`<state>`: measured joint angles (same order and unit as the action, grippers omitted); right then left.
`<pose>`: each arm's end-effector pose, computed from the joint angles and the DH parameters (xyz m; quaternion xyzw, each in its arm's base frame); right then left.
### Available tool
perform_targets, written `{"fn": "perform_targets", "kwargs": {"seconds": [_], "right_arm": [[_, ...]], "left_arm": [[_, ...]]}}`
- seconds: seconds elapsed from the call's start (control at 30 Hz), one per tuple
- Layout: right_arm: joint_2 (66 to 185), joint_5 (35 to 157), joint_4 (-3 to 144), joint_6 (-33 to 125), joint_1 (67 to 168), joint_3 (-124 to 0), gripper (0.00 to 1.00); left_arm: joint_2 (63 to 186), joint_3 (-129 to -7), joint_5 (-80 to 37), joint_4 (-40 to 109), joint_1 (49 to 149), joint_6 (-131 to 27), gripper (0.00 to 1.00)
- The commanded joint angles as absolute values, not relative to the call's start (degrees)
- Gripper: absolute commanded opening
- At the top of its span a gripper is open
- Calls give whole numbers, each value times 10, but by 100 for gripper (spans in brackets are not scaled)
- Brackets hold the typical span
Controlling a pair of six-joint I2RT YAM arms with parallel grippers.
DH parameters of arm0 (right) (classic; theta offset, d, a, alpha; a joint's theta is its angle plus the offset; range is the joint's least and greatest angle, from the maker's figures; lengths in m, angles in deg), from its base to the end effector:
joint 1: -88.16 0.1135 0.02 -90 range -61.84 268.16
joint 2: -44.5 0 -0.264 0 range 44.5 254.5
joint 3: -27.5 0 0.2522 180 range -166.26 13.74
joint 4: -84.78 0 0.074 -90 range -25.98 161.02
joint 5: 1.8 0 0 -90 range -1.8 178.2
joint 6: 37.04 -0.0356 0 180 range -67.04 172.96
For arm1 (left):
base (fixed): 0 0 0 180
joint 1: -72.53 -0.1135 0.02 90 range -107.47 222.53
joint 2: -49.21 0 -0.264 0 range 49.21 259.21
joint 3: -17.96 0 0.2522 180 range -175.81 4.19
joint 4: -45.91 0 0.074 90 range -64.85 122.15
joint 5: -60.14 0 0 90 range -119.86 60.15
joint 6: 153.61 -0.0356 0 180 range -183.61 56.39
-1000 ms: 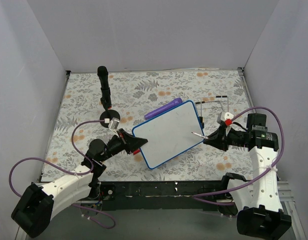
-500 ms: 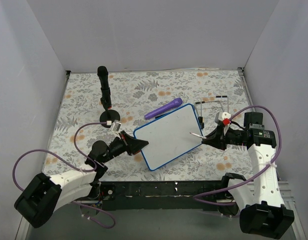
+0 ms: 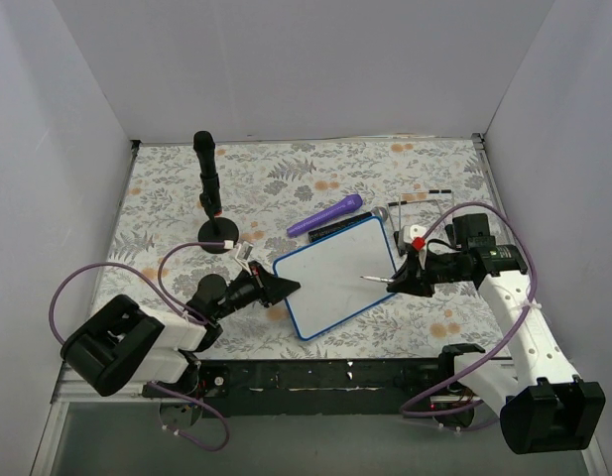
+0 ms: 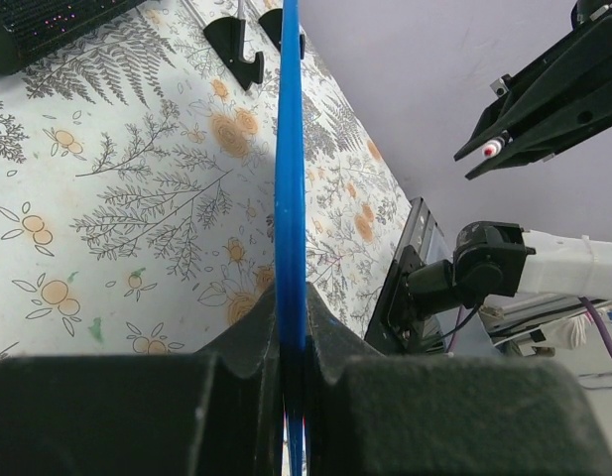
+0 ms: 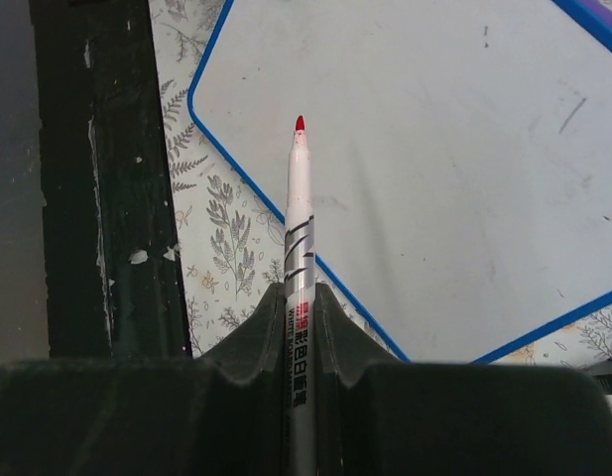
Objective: Write a sentence on the whiteboard
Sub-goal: Hold the whiteboard at the center of the board.
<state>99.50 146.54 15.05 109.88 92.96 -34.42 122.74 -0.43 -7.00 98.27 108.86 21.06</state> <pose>0.1582 0.0437 0.2777 -0.5337 0.6698 0.3354 0.3925 0.1497 -0.1272 0.1545 -0.1659 0.7034 -0.6591 0.2080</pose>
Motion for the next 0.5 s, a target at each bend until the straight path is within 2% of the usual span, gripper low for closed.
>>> {"fn": "perform_targets", "kwargs": {"seconds": [0.0, 0.47], "right_arm": [[1002, 1416, 190, 1067, 986, -356, 1], [1025, 1398, 221, 1045, 1061, -351, 1]], "left_arm": [[1244, -23, -74, 1105, 1094, 206, 0], [1244, -8, -78, 1110, 1103, 181, 0]]}}
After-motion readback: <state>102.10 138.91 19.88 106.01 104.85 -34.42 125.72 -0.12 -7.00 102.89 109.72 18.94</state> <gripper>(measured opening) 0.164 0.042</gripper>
